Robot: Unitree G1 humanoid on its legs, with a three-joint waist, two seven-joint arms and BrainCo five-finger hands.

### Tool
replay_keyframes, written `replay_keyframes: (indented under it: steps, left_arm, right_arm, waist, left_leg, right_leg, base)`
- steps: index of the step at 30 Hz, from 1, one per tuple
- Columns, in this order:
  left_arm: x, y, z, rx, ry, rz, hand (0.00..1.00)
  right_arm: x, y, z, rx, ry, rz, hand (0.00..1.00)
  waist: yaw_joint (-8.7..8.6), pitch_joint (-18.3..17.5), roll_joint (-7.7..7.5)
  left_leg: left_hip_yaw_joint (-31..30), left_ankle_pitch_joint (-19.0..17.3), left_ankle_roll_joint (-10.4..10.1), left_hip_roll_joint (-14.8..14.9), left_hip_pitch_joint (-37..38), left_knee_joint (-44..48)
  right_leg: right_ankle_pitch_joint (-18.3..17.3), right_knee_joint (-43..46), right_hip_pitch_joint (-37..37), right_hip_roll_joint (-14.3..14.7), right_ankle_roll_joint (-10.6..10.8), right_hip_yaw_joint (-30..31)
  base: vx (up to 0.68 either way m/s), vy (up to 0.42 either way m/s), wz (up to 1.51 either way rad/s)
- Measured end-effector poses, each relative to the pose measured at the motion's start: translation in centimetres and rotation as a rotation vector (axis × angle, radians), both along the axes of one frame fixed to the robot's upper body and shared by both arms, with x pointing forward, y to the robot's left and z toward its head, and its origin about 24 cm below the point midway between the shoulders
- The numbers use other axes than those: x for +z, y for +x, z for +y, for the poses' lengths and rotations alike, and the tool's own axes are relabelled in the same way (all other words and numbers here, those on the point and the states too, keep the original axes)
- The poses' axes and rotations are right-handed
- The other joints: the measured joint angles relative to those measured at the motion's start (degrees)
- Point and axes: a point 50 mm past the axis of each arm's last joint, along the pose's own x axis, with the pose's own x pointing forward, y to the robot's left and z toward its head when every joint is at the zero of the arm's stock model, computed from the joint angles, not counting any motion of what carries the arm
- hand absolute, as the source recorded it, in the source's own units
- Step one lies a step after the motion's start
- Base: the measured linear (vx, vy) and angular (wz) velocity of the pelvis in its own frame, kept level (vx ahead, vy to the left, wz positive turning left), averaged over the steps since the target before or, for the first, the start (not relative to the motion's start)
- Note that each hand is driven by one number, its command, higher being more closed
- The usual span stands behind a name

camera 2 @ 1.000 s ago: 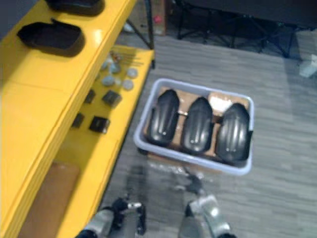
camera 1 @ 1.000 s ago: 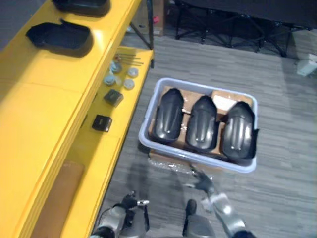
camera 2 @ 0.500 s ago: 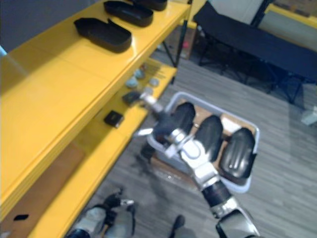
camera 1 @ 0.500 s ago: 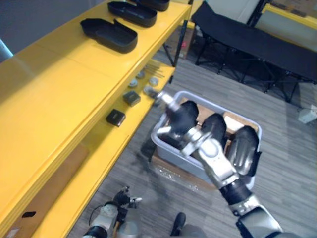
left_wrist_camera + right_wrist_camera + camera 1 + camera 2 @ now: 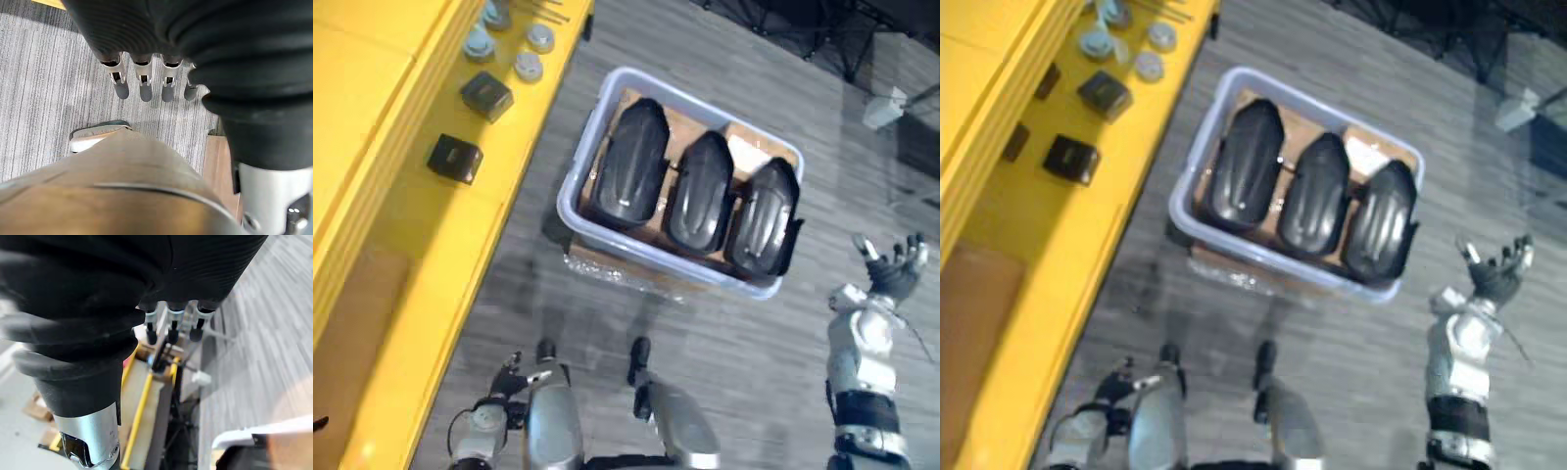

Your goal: Walk over and take plastic housings, then place them on the shelf

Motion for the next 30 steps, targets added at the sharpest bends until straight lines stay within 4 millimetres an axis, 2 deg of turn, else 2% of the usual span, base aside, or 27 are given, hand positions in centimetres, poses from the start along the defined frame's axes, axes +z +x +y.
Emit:
replay_keyframes:
  steps: [4, 7, 9, 13, 15, 17, 19, 21, 24, 28, 30]
  left_arm:
    - [0.0, 0.0, 0.0, 0.0, 0.0, -0.001, 0.0]
    - [0.2, 0.3, -0.2, 0.028, -0.03, -0.028, 0.0]
    - [0.5, 1.0, -0.8, 0.072, -0.056, -0.074, 0.0]
    - [1.0, 1.9, -1.4, 0.134, -0.111, -0.124, 0.0]
    - [1.6, 2.4, -1.7, 0.144, -0.126, -0.18, 0.0]
    - [1.9, 2.8, -2.0, 0.172, -0.157, -0.218, 0.0]
    - [2.2, 3.2, -2.6, 0.181, -0.179, -0.24, 0.0]
    - [2.5, 3.7, -3.1, 0.173, -0.2, -0.264, 0.0]
    - [2.5, 3.8, -3.7, 0.16, -0.221, -0.268, 0.0]
    - [2.2, 3.6, -3.8, 0.162, -0.221, -0.252, 0.0]
    - [1.6, 3.2, -4.1, 0.151, -0.22, -0.222, 0.0]
  right_arm:
    - [0.0, 0.0, 0.0, 0.0, 0.0, 0.0, 0.0]
    - [-0.3, 0.0, 0.0, 0.01, -0.002, 0.007, 0.0]
    - [-1.5, 0.3, 0.3, 0.044, 0.007, 0.054, 0.0]
    - [-3.5, 1.5, 1.8, 0.106, 0.051, 0.126, 0.0]
    - [-4.4, 2.2, 2.0, 0.101, 0.09, 0.163, 0.0]
    - [-4.5, 2.8, 2.0, 0.097, 0.105, 0.176, 0.0]
    - [-4.3, 2.6, 1.3, 0.066, 0.114, 0.171, 0.0]
    - [-3.9, 1.8, -0.6, -0.029, 0.147, 0.148, 0.0]
    - [-2.8, 0.3, -3.9, -0.183, 0.142, 0.136, 0.0]
    - [-1.3, -0.3, -5.9, -0.259, 0.124, 0.11, 0.0]
    - [-0.5, -0.2, -6.8, -0.272, 0.108, 0.12, 0.0]
  waist:
    - [0.23, 0.0, 0.07]
    - [1.04, 0.7, 1.11]
    - [1.96, 1.3, 2.26]
    - [2.95, 1.6, 3.54]
    - [3.1, 1.4, 4.04]
    - [3.07, 1.4, 4.1]
    - [2.89, 1.2, 4.58]
    - [2.02, 1.3, 5.37]
    - [0.91, 1.3, 5.64]
    - [0.25, 1.2, 6.07]
    - [-0.07, 0.8, 7.18]
  left_leg:
    - [0.0, 0.0, 0.0, 0.0, 0.0, 0.0]
    - [-0.4, 0.0, 0.0, -0.3, -0.2, 0.1]
    - [-0.4, 0.0, 0.0, -0.7, -1.1, 1.0]
    - [0.2, 0.1, 0.2, -1.1, -1.1, 1.3]
    - [2.1, -0.1, 0.7, -1.1, -0.6, 1.5]
    - [4.4, -0.3, 1.1, -0.7, 0.0, 1.5]
    - [6.4, -0.6, 1.5, 0.1, 0.3, 1.9]
    - [7.1, -0.7, 1.6, 0.1, 0.2, 2.0]
    - [8.6, -0.9, 1.5, 0.7, 0.4, 2.4]
    - [9.6, -1.1, 1.2, 1.8, -0.2, 2.9]
    - [9.6, -1.1, 1.2, 1.8, -1.0, 3.0]
  right_leg:
    - [0.0, 0.0, 0.0, 0.0, 0.0, 0.0]
    - [-0.5, 1.1, -0.4, -0.3, -0.3, -0.3]
    - [-1.7, 3.8, -2.3, -1.0, 0.4, -0.3]
    - [-1.6, 4.8, -3.3, -1.8, 0.7, 0.0]
    - [-0.3, 3.4, -3.3, -2.2, 1.8, 0.9]
    - [1.3, 1.3, -3.2, -2.2, 2.1, 2.0]
    - [2.6, 0.0, -3.3, -2.1, 2.1, 3.0]
    - [3.5, -1.0, -3.2, -2.1, 2.3, 3.3]
    - [4.6, -2.4, -3.4, -1.4, 1.9, 4.2]
    - [4.6, -3.1, -4.5, -0.9, 1.2, 4.3]
    - [4.8, -3.1, -5.3, -1.2, 0.8, 2.8]
  base:
    - [0.0, 0.0, 0.0]
    - [0.0, 0.005, 0.06]
    - [-0.02, 0.035, 0.03]
    - [-0.02, 0.032, -0.09]
    - [-0.04, 0.049, -0.31]
    - [-0.1, 0.051, -0.58]
    - [-0.07, 0.022, -0.54]
    - [-0.04, 0.006, -0.23]
    - [-0.08, -0.033, -0.28]
    - [-0.09, -0.055, -0.22]
    - [-0.06, -0.048, -0.02]
